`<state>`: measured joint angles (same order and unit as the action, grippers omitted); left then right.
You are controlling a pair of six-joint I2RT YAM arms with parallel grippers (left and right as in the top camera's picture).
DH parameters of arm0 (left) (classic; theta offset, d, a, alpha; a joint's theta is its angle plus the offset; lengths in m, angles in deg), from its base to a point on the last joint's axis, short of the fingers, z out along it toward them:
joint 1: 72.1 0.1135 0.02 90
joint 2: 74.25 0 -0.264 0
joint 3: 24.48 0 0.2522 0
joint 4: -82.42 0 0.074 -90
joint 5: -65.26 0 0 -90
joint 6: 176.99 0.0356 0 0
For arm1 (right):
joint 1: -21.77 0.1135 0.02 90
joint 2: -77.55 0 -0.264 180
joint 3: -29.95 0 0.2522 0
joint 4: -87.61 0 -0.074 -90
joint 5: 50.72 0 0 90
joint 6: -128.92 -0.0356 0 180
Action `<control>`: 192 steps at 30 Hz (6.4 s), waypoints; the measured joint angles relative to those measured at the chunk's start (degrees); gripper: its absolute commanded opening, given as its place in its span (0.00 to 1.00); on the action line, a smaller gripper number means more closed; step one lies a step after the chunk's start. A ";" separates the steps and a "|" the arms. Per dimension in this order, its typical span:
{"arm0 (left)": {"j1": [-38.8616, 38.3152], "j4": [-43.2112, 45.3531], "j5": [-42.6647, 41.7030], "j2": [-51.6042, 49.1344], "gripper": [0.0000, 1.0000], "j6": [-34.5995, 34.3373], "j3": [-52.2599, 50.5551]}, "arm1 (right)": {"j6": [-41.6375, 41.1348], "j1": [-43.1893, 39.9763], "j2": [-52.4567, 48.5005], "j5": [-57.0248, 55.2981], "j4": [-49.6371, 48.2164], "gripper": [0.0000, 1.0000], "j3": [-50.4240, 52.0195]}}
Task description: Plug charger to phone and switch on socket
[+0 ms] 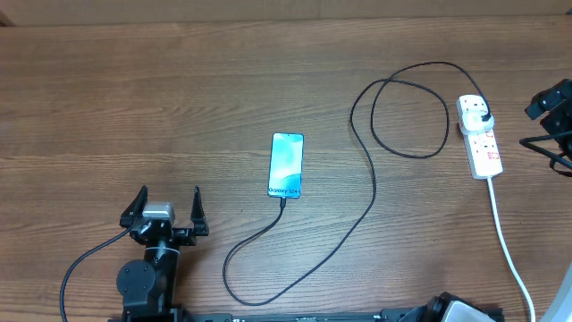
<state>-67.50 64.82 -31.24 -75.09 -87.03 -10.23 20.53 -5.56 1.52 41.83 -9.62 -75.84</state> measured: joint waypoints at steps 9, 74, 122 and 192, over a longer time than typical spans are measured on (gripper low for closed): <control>0.00 -0.02 0.00 0.00 1.00 0.00 0.00 | -0.02 0.00 0.00 0.00 0.00 1.00 0.00; 0.00 0.00 -0.20 0.00 1.00 0.00 0.00 | 1.64 20.39 29.22 2.82 -71.12 1.00 60.26; 0.00 0.00 -0.20 0.00 1.00 0.00 0.00 | 9.29 21.77 75.30 -0.07 -65.24 1.00 90.99; 0.00 0.00 -0.20 0.00 1.00 0.00 0.00 | 22.91 21.81 75.30 9.25 -64.87 1.00 90.99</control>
<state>-67.50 64.82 -31.44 -75.09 -87.03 -10.23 43.44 16.25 76.82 51.07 -74.49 15.15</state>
